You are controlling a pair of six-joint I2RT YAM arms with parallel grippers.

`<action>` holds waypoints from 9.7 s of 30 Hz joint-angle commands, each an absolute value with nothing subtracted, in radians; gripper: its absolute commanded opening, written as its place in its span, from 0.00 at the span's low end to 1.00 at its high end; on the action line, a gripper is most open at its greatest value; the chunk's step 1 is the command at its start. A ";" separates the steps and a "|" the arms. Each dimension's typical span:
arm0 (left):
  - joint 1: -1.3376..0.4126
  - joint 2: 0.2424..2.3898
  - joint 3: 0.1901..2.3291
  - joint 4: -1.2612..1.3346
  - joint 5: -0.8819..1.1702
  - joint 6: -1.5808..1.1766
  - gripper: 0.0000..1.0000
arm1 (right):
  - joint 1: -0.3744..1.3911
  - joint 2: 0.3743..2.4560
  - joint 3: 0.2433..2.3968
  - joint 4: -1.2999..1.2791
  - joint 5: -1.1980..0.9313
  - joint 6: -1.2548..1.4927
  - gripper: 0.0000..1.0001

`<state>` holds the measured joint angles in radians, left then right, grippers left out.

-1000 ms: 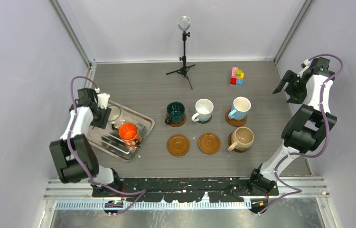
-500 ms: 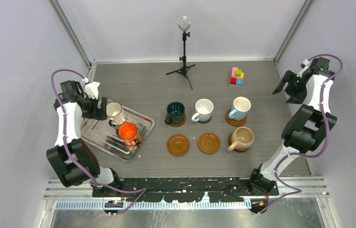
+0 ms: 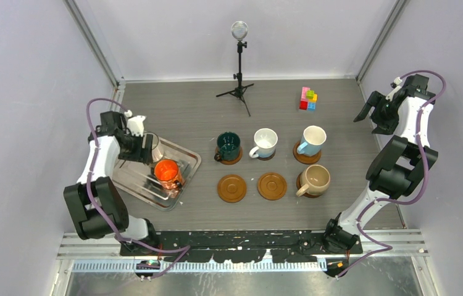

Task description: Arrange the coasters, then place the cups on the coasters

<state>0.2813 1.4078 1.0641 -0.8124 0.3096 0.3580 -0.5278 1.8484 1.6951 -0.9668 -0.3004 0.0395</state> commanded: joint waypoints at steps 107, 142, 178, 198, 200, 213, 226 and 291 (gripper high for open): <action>-1.326 1.679 1.173 -0.206 -0.569 -0.586 0.00 | -0.532 1.382 1.465 -1.045 -0.184 0.123 0.88; -1.352 1.812 1.233 -0.264 -0.515 -0.632 0.33 | -0.531 1.351 1.403 -1.053 -0.173 0.071 0.87; -0.931 1.177 1.087 -0.635 -0.261 -0.338 1.00 | -0.532 1.298 1.389 -1.095 -0.167 -0.015 0.88; -0.457 1.123 1.062 -1.219 -0.265 -0.624 0.97 | -0.532 1.322 1.358 -1.077 -0.135 -0.009 0.88; -0.428 1.161 1.026 -1.208 -0.254 -0.648 0.97 | -0.532 1.322 1.365 -1.085 -0.132 -0.011 0.88; -0.408 1.141 0.882 -0.982 -0.169 -0.722 1.00 | -0.532 1.338 1.387 -1.099 -0.127 -0.023 0.88; -0.405 1.190 0.835 -0.842 -0.275 -0.653 0.91 | -0.532 1.337 1.379 -1.107 -0.136 -0.032 0.88; -0.339 0.861 0.714 -0.496 0.151 -0.135 0.00 | -0.532 1.312 1.337 -1.120 -0.187 -0.058 0.88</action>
<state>-0.2577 0.9749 0.7330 -0.5732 0.0154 -0.2161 -0.5278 1.3479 1.3289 -1.1084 -0.1600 -0.0360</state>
